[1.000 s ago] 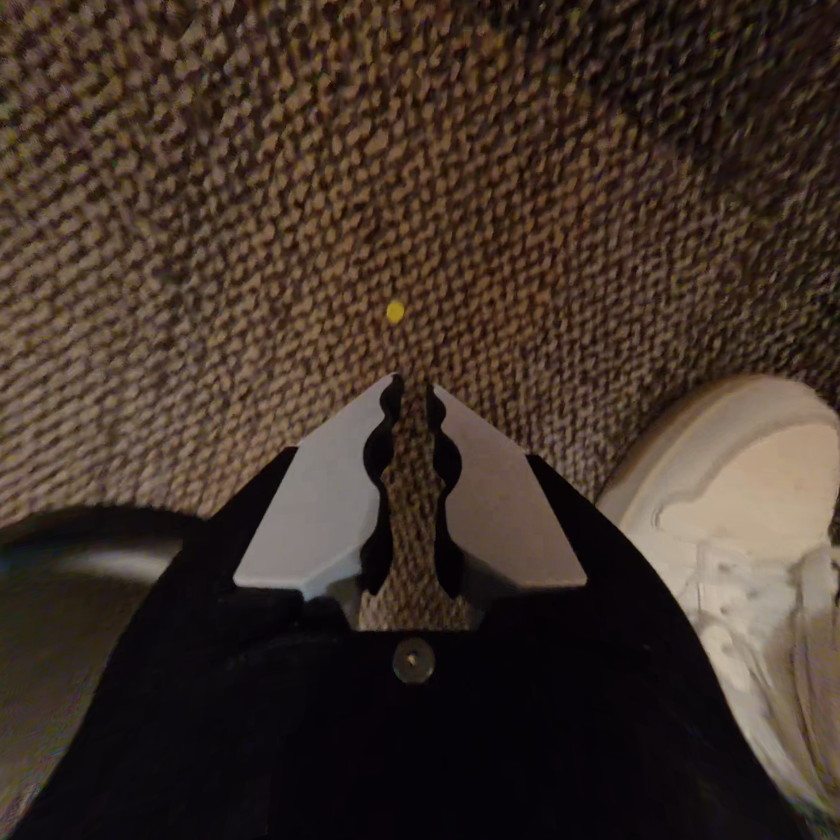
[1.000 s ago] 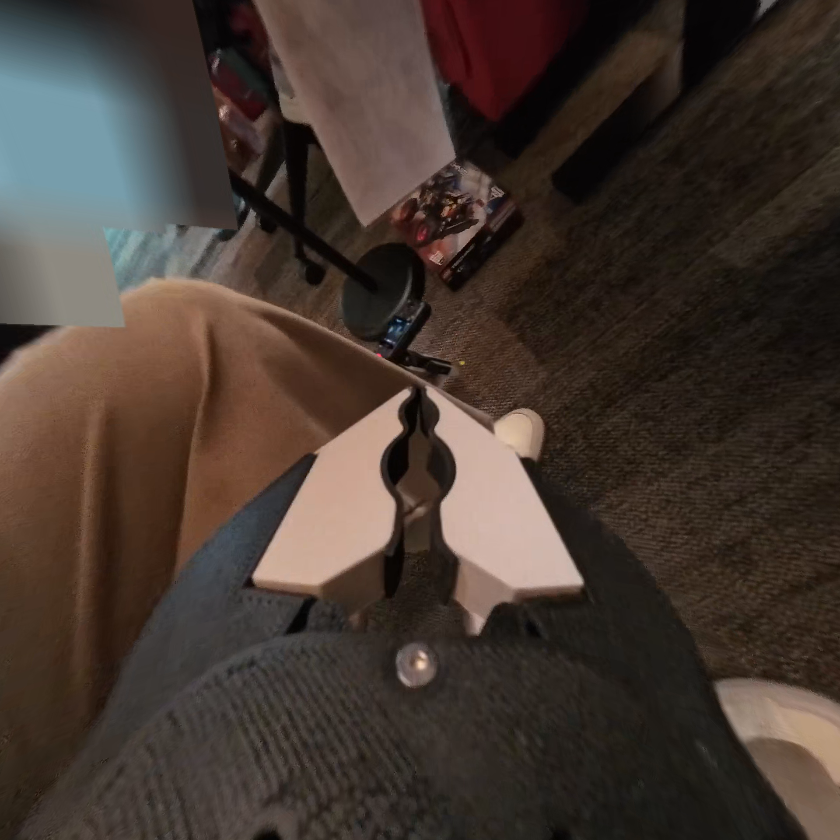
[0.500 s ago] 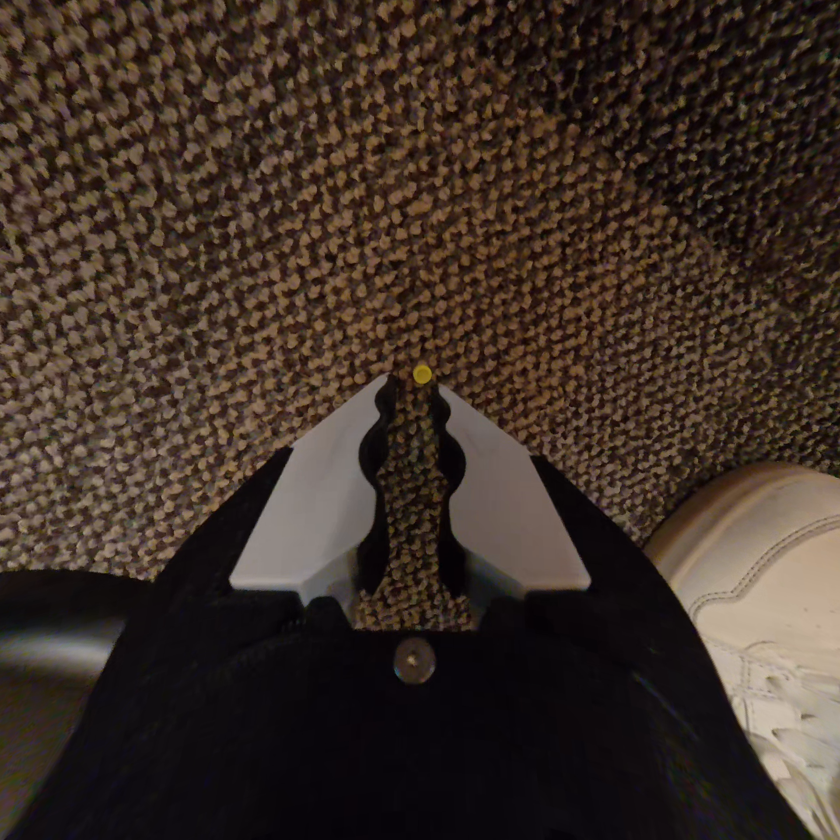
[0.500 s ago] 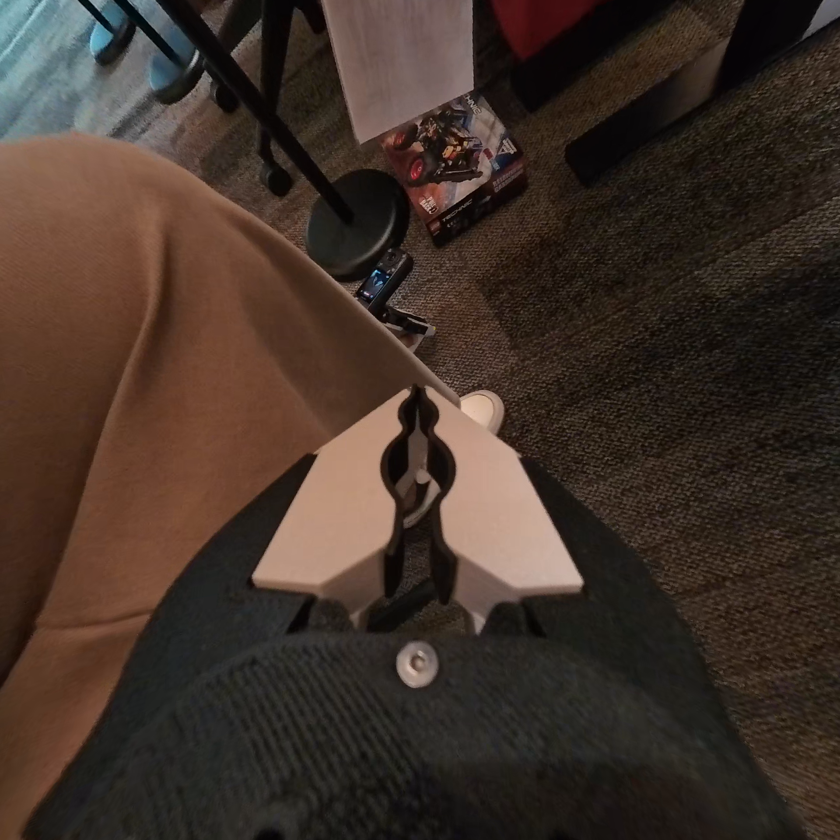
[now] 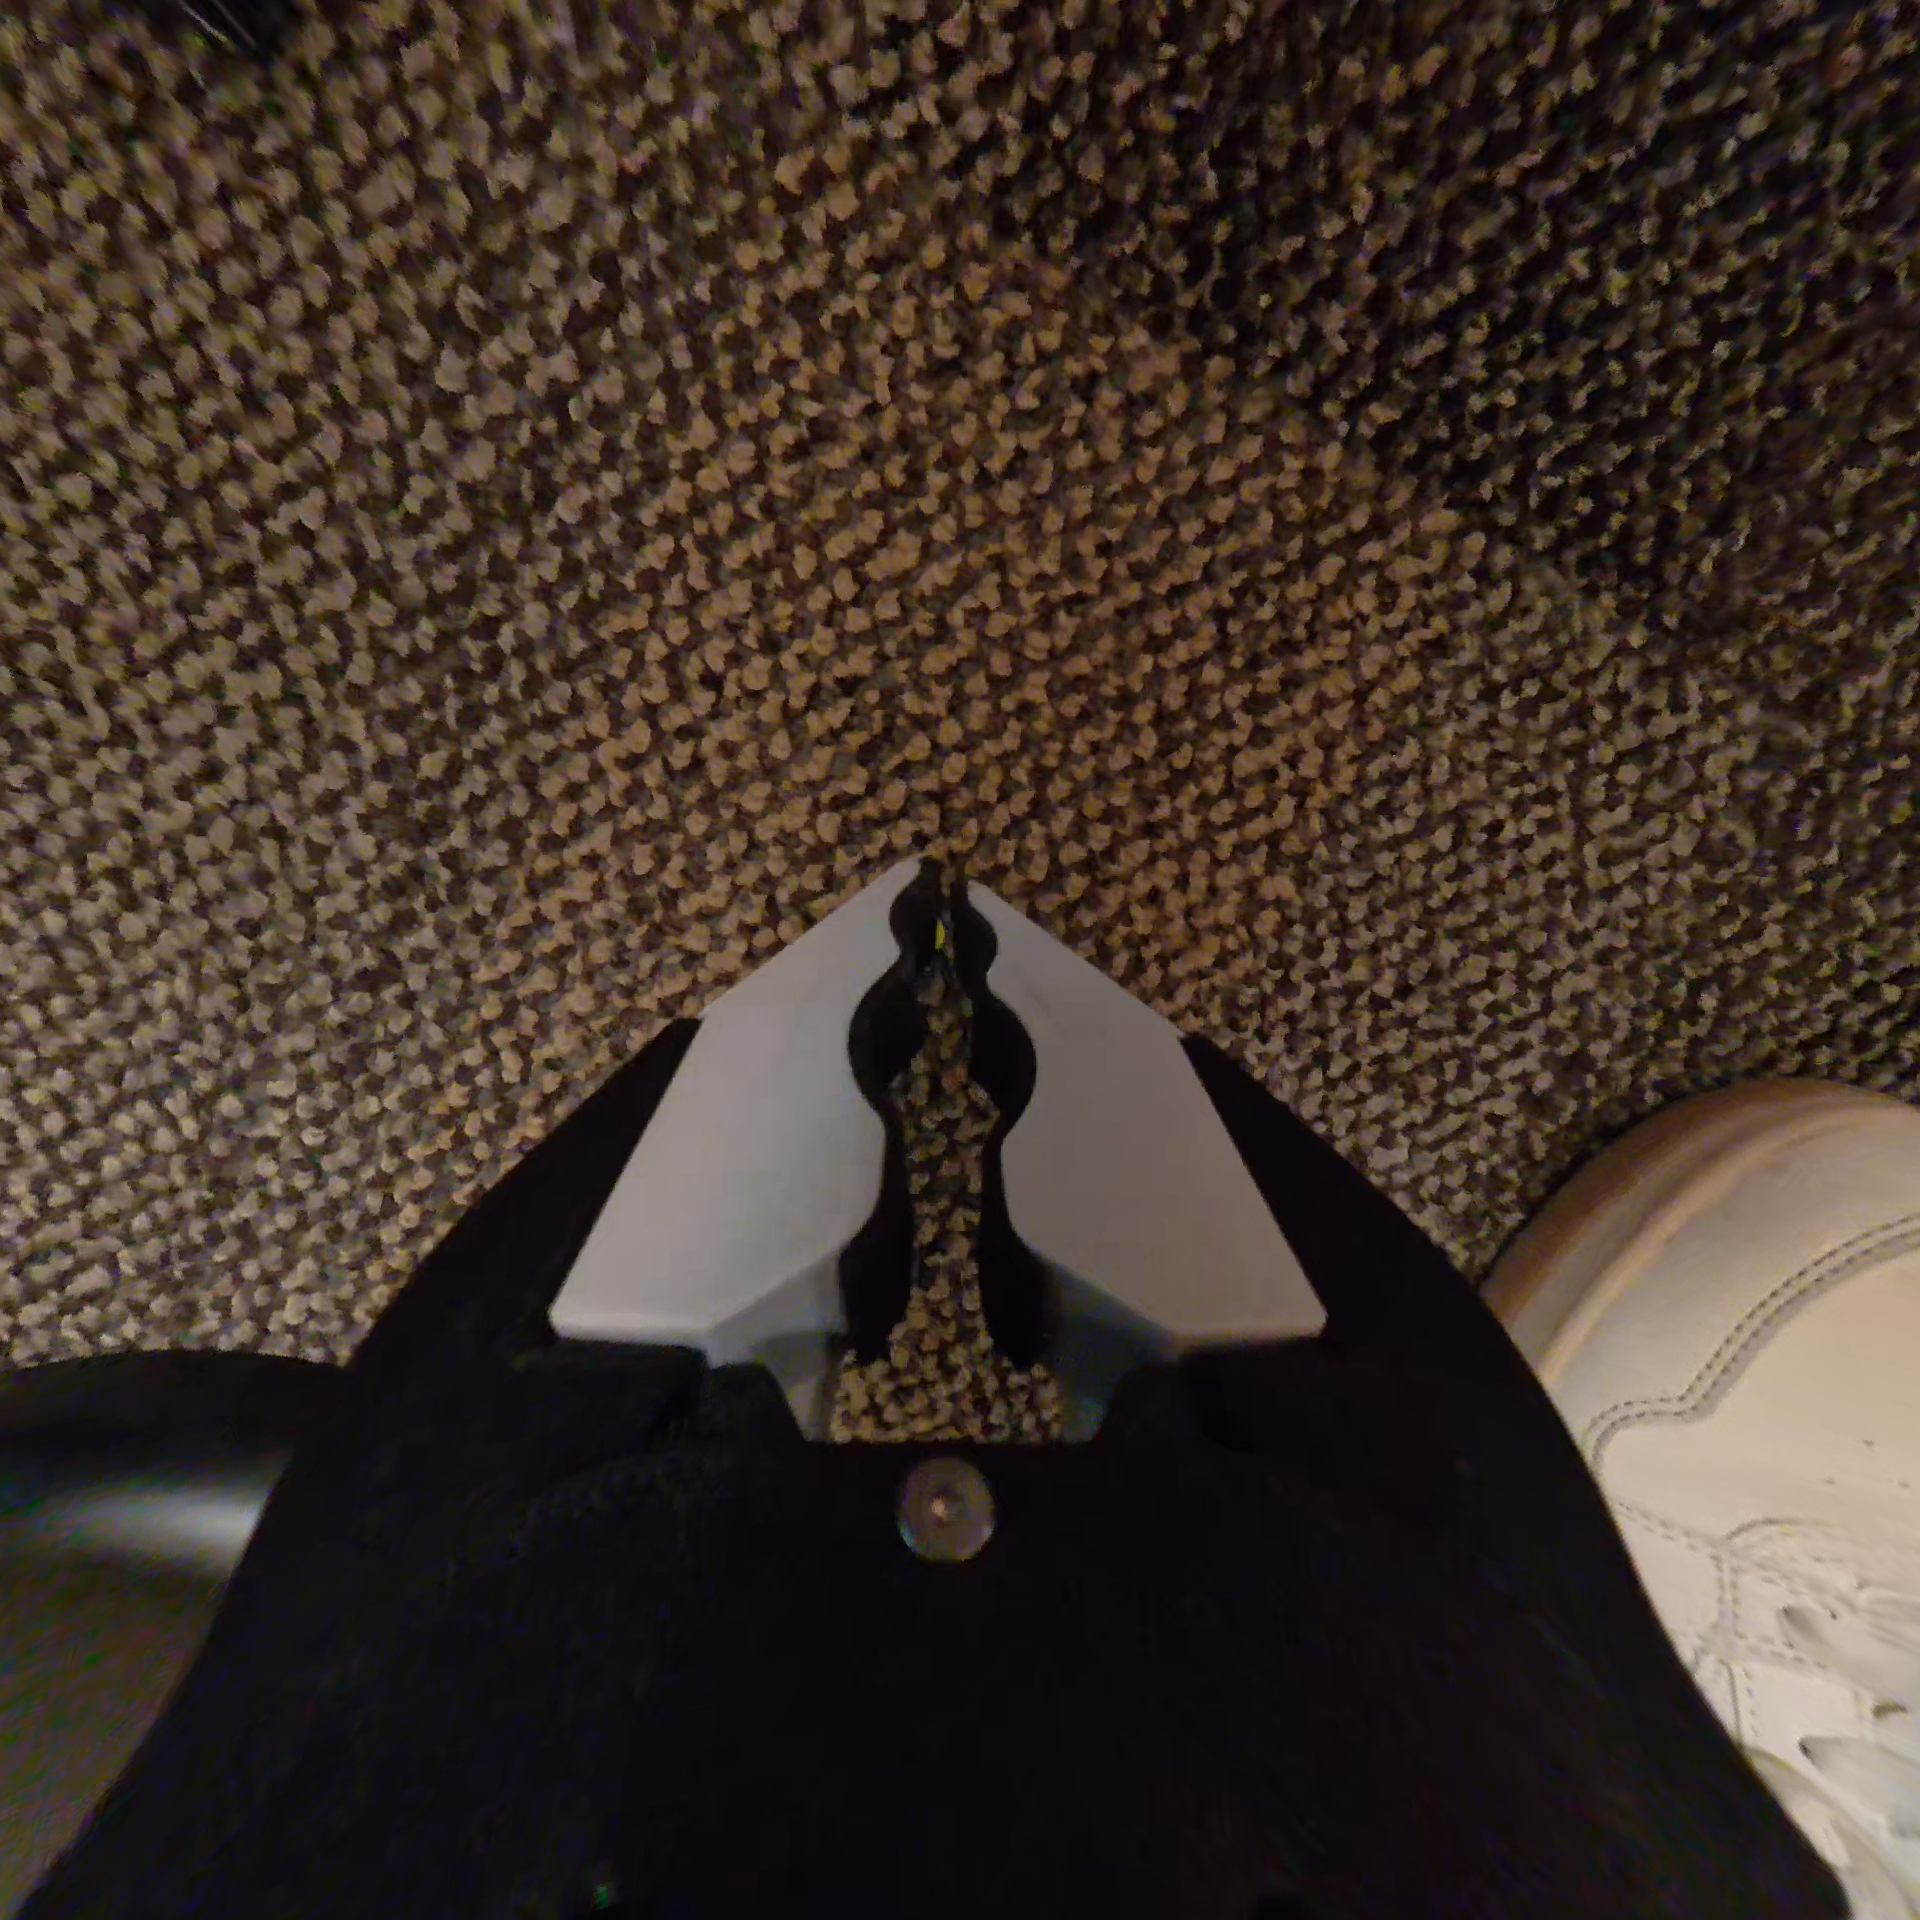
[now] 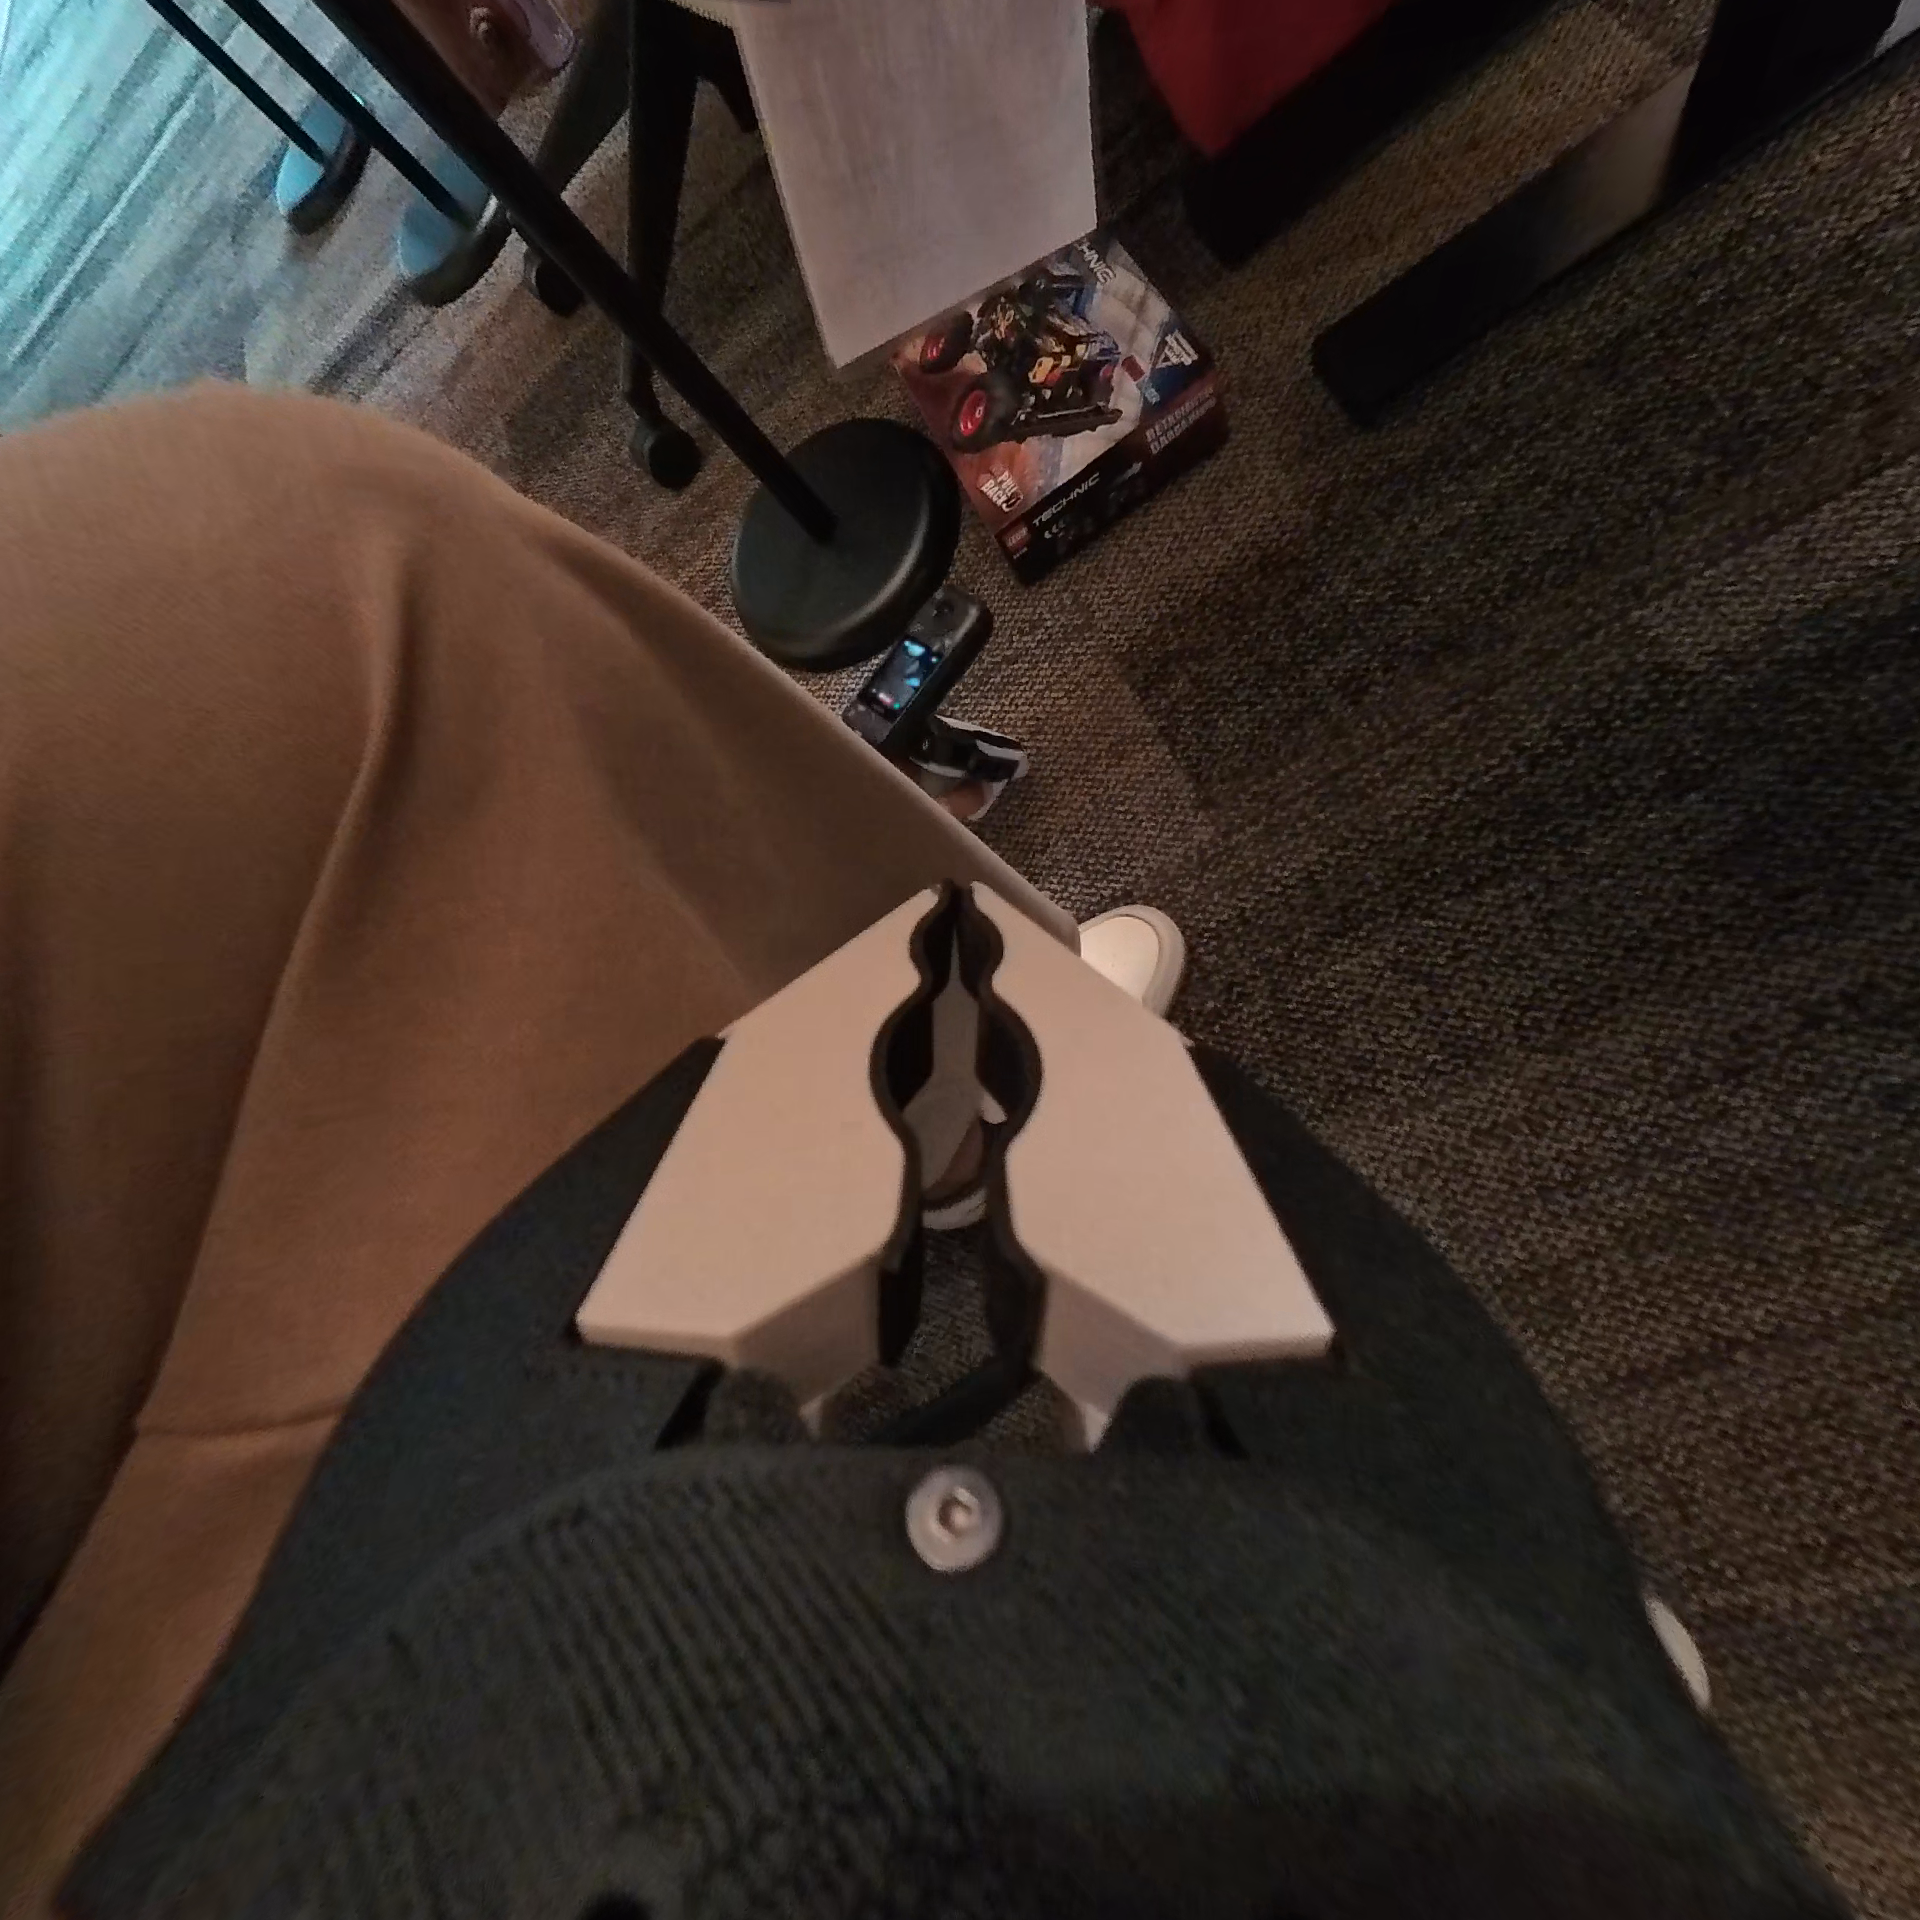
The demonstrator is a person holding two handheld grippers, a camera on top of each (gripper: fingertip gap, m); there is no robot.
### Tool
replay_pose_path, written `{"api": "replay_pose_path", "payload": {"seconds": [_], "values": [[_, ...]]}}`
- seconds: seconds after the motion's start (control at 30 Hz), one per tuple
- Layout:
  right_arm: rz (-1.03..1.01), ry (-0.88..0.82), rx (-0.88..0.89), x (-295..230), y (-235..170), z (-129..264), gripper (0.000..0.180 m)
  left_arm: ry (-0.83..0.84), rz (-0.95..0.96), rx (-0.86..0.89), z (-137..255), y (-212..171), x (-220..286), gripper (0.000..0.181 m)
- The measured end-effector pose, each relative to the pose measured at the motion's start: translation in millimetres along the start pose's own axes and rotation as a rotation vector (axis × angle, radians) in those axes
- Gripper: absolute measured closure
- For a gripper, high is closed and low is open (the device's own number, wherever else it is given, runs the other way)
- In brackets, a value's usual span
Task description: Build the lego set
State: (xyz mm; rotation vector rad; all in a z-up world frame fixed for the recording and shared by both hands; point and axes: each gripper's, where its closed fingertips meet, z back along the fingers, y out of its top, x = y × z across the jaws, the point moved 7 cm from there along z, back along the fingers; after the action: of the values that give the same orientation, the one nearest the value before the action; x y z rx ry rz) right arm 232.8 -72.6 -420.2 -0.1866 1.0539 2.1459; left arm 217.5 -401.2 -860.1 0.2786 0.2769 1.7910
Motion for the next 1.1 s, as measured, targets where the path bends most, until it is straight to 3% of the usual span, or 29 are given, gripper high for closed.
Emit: {"api": "replay_pose_path", "payload": {"seconds": [0.03,0.17,0.8,0.93,1.1], "values": [[-0.003,0.002,-0.001,0,0,0,0.180,0.003,-0.014,0.002,0,0,1,0.179],[-0.014,0.006,0.001,1,1,-1,0.180,0.037,-0.012,0.002,0,-2,-2,0.166],[-0.035,-0.003,0.028,5,10,1,0.180,0.029,0.097,0.007,3,-7,1,0.175],[0.013,-0.027,0.087,1,30,15,0.180,-0.015,0.121,0.020,25,3,11,0.175],[0.134,-0.073,0.219,-10,76,46,0.180,-0.074,0.009,0.028,91,22,33,0.175]]}}
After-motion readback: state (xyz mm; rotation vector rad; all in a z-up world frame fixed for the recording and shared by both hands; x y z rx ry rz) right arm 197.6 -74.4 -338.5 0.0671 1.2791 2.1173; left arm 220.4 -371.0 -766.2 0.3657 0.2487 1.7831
